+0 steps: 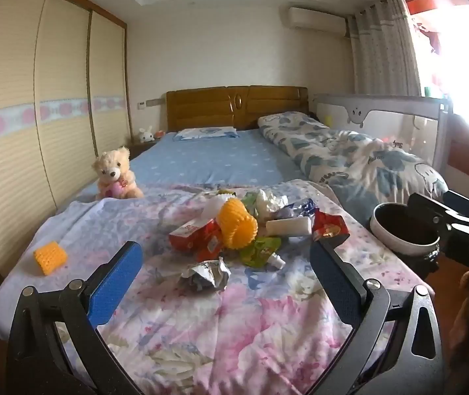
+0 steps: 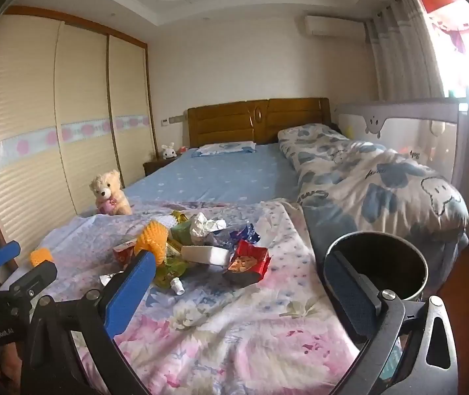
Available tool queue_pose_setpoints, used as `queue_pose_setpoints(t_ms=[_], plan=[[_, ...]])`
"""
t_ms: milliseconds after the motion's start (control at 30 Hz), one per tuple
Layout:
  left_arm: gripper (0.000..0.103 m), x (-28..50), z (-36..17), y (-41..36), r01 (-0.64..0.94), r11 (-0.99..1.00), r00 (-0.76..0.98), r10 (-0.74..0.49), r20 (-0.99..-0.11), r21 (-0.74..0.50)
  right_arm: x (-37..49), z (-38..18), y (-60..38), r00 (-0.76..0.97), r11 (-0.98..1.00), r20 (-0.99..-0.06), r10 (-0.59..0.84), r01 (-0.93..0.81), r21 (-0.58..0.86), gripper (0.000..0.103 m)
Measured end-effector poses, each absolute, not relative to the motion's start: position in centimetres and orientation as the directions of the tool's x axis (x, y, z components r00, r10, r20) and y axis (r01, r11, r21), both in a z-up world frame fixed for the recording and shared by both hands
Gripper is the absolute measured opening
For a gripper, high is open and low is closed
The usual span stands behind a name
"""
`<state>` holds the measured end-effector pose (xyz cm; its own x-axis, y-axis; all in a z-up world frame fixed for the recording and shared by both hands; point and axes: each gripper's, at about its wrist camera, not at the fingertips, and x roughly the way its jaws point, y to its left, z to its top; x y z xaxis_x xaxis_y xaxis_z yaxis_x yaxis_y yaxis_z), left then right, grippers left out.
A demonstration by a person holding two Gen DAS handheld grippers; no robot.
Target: Collect trash
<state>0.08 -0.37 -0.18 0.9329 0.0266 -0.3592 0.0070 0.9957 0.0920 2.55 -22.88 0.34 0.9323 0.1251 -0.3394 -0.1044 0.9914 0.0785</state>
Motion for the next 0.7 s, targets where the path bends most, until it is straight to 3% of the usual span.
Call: queue_pose_setpoints(t_ms=[133, 233, 700], plan=[[0.103, 0.0, -0.1, 0.3, 0.015, 0.999, 0.929, -0.003, -0.37, 0.031, 2.7, -0.1, -23.8, 0.943, 0.985, -0.301, 0.144, -0.108, 0.134, 0.103], [0.103, 0.2, -0.3, 1.1, 0.018, 1.0, 0.926, -0.012, -0.378, 0.013, 1.6, 0.4, -23.5, 0.951, 0.989, -0.276, 0.138, -0.118, 0.089, 0.103], [0.103, 0.3, -0.7, 1.1, 0.016, 1.0, 0.923, -0.008, -0.384, 0.018, 1.4, 0.1, -22.3, 0.944, 0.989, -0.297, 0.145, -0.134, 0.058, 0.103]])
